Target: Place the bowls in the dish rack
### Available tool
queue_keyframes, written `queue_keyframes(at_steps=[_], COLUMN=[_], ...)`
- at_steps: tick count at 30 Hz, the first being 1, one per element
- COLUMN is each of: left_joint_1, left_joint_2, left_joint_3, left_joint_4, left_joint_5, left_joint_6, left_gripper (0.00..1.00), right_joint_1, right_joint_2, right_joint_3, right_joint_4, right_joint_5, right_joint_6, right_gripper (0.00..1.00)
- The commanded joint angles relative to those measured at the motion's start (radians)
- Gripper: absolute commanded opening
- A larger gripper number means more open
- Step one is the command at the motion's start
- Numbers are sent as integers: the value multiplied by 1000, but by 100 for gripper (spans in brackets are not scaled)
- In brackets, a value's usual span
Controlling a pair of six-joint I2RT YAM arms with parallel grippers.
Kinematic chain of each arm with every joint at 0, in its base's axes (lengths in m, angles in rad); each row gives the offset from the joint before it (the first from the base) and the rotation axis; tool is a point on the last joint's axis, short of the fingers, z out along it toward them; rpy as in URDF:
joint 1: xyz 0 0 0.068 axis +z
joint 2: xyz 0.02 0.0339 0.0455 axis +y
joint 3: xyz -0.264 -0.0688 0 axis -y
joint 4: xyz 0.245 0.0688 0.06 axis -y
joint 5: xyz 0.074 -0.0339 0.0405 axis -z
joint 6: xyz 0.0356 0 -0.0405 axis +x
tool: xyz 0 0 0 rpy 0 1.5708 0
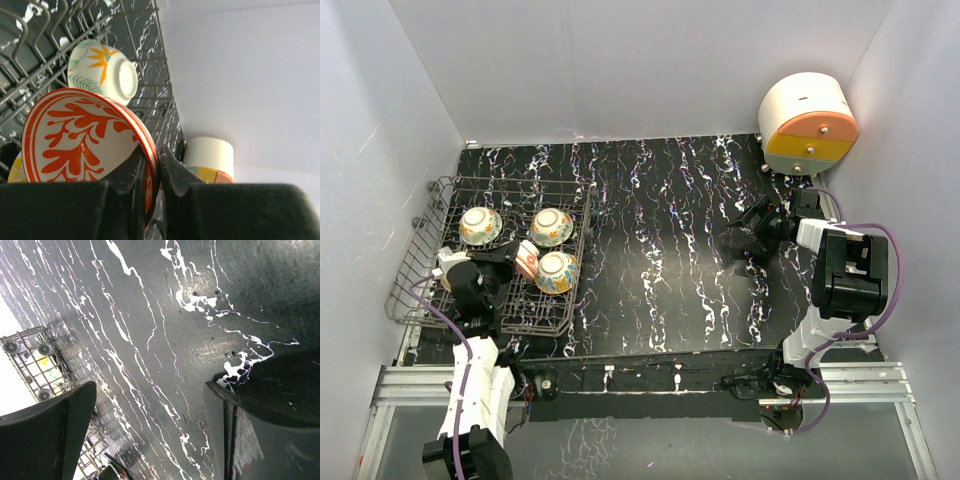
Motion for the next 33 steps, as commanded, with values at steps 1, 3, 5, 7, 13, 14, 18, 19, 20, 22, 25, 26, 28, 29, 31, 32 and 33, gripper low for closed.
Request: queue_keyframes(at_steps=[1, 3, 5, 7, 13, 14, 18, 19, 20, 22, 25, 26, 28, 29, 31, 32, 33], left_joint_1=[58, 80, 95, 103, 106, 106, 106, 106, 106, 106, 107, 106, 106, 107, 106, 107, 107], left_joint_2=[18, 36, 48, 53, 24, 2, -66, -78, -90, -122, -174, -185, -202, -208, -224, -237, -248], left_joint_3=[-11, -30, -67, -97, -148, -143, -116, -112, -111, -108, -96, -87, -78, -75, -76, -77, -81], left_joint_4=[157, 186, 246, 274, 248, 210, 26, -10, -44, -110, -240, -284, -346, -372, -399, -402, -398], left_joint_5=[11, 12, 15, 8, 0, -11, -43, -46, -52, -64, -92, -107, -111, -110, -98, -95, -95], left_joint_6=[-52, -67, -100, -117, -123, -119, -105, -103, -99, -97, -105, -108, -106, -102, -93, -94, -100], left_gripper=[0, 0, 0, 0, 0, 0, 0, 0, 0, 0, 0, 3, 4, 3, 0, 0, 0], right_joint_1=[5, 5, 5, 5, 5, 5, 5, 5, 5, 5, 4, 5, 5, 5, 5, 6, 5], right_joint_2=[1, 0, 1, 3, 10, 10, 10, 10, 10, 40, 43, 46, 51, 53, 55, 56, 57], right_joint_3=[-16, -17, -16, -15, -10, -9, -11, -13, -14, -17, -17, -15, -13, -13, -13, -14, -14], right_joint_4=[29, 29, 27, 27, 27, 27, 36, 38, 39, 41, 42, 44, 44, 45, 49, 49, 49], right_joint_5=[2, 3, 3, 4, 4, 3, 1, 3, 3, 4, 5, 4, 4, 2, 4, 4, 3], right_joint_6=[-10, -11, -15, -16, -19, -20, -20, -19, -20, -22, -22, -22, -22, -21, -20, -21, -20], right_gripper=[91, 91, 91, 91, 91, 91, 91, 91, 91, 91, 91, 91, 91, 91, 91, 91, 91])
